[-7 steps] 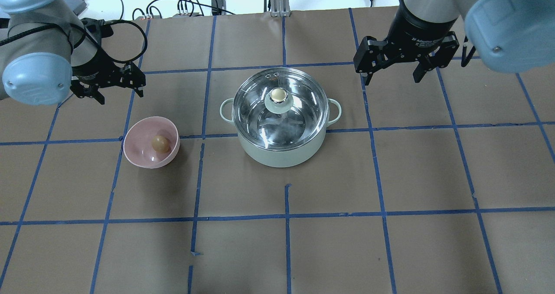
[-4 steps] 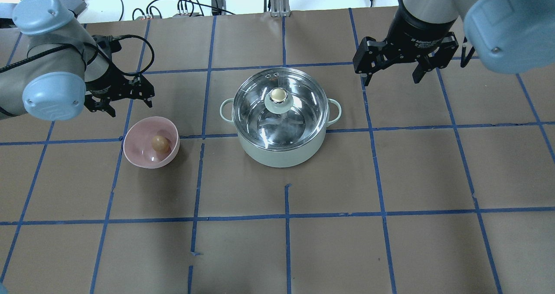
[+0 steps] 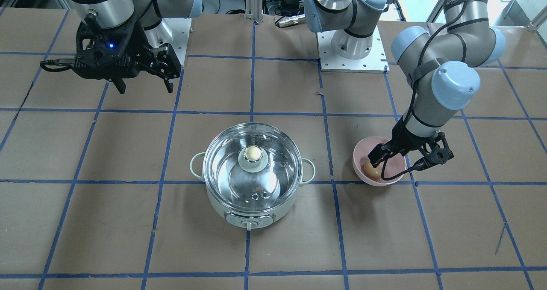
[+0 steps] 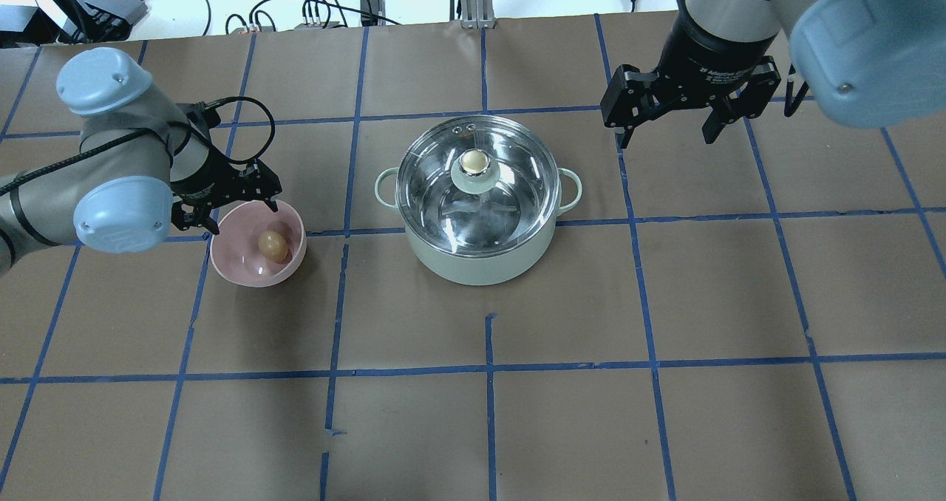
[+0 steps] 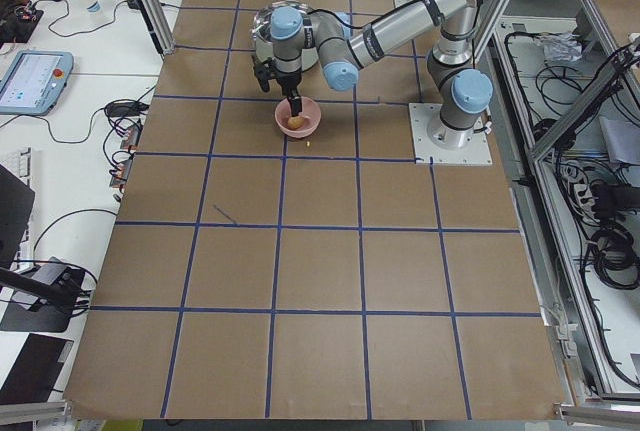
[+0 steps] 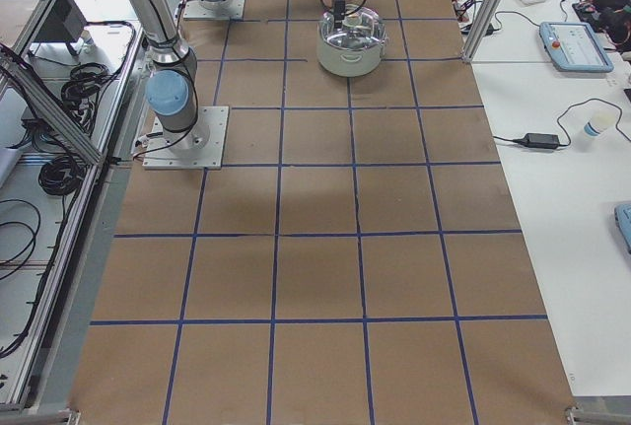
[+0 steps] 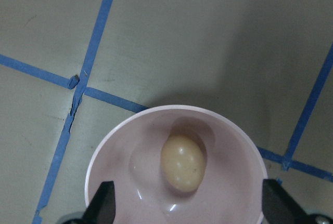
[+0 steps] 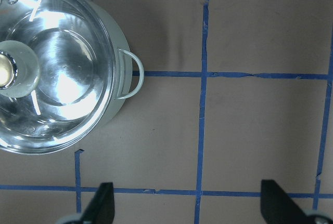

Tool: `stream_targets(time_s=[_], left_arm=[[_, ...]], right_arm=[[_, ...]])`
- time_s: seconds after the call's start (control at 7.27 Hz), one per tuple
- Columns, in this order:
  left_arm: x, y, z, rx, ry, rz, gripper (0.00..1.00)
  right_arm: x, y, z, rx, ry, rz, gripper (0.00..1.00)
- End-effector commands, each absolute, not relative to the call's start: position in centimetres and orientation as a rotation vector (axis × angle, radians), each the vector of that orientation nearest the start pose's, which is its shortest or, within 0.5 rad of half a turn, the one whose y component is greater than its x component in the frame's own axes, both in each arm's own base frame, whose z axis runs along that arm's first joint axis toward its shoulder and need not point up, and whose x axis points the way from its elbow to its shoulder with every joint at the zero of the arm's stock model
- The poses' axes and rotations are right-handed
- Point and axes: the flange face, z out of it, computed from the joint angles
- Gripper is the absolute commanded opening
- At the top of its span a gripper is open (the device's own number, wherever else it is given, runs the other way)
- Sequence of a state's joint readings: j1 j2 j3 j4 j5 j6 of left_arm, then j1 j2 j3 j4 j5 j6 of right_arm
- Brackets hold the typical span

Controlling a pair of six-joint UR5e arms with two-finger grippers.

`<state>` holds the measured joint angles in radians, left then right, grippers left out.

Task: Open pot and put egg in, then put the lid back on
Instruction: 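Move the left gripper down over the egg in the pink bowl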

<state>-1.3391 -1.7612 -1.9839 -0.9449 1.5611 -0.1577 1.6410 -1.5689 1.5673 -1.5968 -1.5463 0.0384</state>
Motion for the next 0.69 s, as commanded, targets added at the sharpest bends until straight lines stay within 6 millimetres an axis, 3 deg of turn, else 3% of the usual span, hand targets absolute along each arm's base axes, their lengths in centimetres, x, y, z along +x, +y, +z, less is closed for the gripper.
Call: stream_targets(time_s=[0.0,0.55], left_arm=[[-1.74,-50.83,23.95,-0.616,3.088,-0.095,1.0],[-1.66,-50.38,23.16,-0.638,3.124,-0.114,1.0]], right_arm=[[17.03,-48.45,49.13,-0.051,3.115,-0.041,0.99],[17.18,-48.35,48.91,-0.055,3.115,-0.034,0.99]])
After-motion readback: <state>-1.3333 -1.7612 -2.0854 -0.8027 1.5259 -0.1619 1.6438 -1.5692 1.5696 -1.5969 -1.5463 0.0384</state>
